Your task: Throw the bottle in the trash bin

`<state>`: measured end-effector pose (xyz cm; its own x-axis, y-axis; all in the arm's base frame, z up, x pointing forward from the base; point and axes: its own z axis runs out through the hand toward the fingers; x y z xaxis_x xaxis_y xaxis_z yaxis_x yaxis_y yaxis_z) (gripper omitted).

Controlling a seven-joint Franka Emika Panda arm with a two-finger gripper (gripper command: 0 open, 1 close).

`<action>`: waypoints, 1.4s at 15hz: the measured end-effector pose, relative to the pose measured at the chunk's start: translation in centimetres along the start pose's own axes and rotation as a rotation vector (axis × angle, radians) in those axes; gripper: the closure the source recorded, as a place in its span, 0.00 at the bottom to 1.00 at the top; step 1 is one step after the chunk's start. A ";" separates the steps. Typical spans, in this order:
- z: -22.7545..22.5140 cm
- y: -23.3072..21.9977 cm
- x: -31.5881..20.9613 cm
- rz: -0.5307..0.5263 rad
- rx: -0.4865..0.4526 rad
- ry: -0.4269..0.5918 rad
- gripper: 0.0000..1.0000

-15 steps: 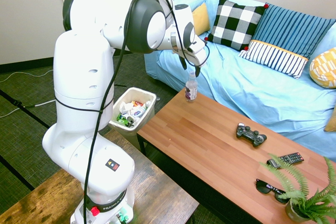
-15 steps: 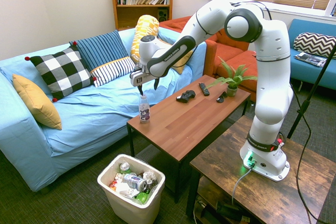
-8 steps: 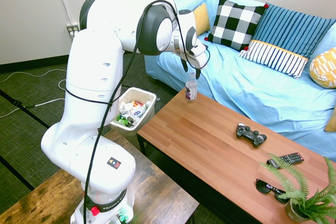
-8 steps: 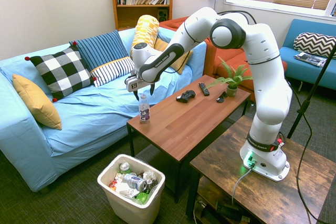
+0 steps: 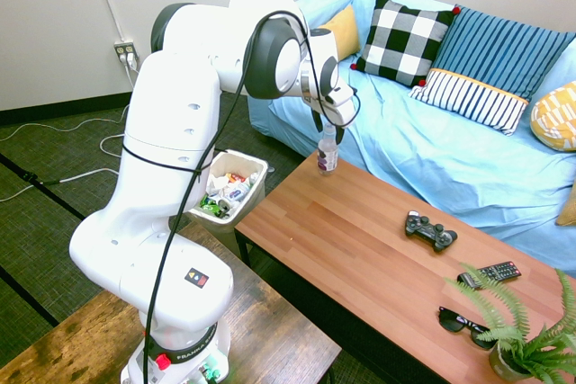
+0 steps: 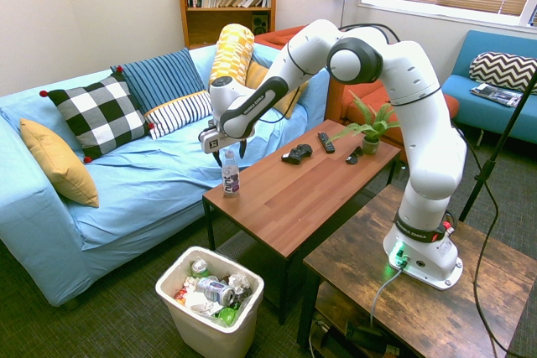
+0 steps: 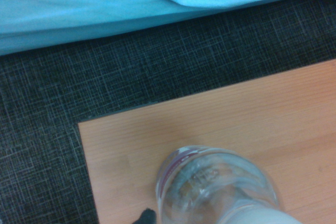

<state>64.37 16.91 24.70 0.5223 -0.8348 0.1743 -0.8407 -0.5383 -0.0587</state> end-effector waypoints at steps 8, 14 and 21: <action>0.4 -0.2 -0.4 -0.003 -0.003 -0.006 1.00; 0.2 -0.4 0.0 0.000 0.003 -0.004 1.00; -10.4 -2.6 -8.5 -0.157 0.115 0.042 1.00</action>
<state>60.64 26.58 33.57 0.6372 -0.7353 0.2307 -0.7263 -0.6731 -0.1393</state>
